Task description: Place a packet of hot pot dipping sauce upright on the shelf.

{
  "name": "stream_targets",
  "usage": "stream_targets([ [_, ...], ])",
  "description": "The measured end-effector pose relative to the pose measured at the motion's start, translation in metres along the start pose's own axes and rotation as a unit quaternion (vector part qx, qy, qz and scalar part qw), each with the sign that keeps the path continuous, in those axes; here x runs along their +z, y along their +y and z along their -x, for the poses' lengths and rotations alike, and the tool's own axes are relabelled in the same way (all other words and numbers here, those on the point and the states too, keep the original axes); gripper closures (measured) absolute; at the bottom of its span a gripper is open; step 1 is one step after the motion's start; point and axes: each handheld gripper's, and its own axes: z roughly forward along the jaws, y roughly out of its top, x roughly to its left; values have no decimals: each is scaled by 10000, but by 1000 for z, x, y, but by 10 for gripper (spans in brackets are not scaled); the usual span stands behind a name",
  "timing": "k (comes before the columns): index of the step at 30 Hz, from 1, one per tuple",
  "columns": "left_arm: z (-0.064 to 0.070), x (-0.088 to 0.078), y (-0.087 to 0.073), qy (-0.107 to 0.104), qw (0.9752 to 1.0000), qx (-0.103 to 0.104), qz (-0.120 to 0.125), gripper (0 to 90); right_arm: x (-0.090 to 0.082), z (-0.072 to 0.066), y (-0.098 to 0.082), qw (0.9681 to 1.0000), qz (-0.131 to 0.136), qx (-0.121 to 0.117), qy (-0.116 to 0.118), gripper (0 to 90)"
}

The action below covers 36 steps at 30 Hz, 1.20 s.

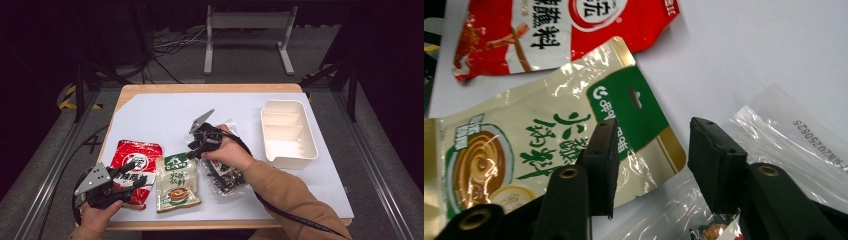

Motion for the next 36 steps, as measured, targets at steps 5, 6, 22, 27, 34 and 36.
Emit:
stream_targets([
  [5, -1, 0, 0, -4, 10000, -8, 5, 369, 10, 7, -1, 9996, -184, 209, 50, 516],
  [6, -1, 0, 0, -4, 10000, -8, 5, 369, 10, 7, -1, 9996, -184, 209, 50, 516],
  [22, -1, 0, 0, -18, 10000, -23, 1, 368, 26, 10, -2, 9974, -522, 237, 438, 571],
  [27, -1, 0, 0, -16, 10000, -25, -1, 368, 22, 6, 1, 9971, -538, 175, 506, 607],
  [34, -1, 1, 0, -17, 10000, -1, -2, 368, 15, -2, 8, 9951, -668, -6, 728, 652],
  [36, -1, 1, 0, -19, 10000, -20, 0, 368, 14, -5, 10, 9944, -695, -35, 796, 664],
])
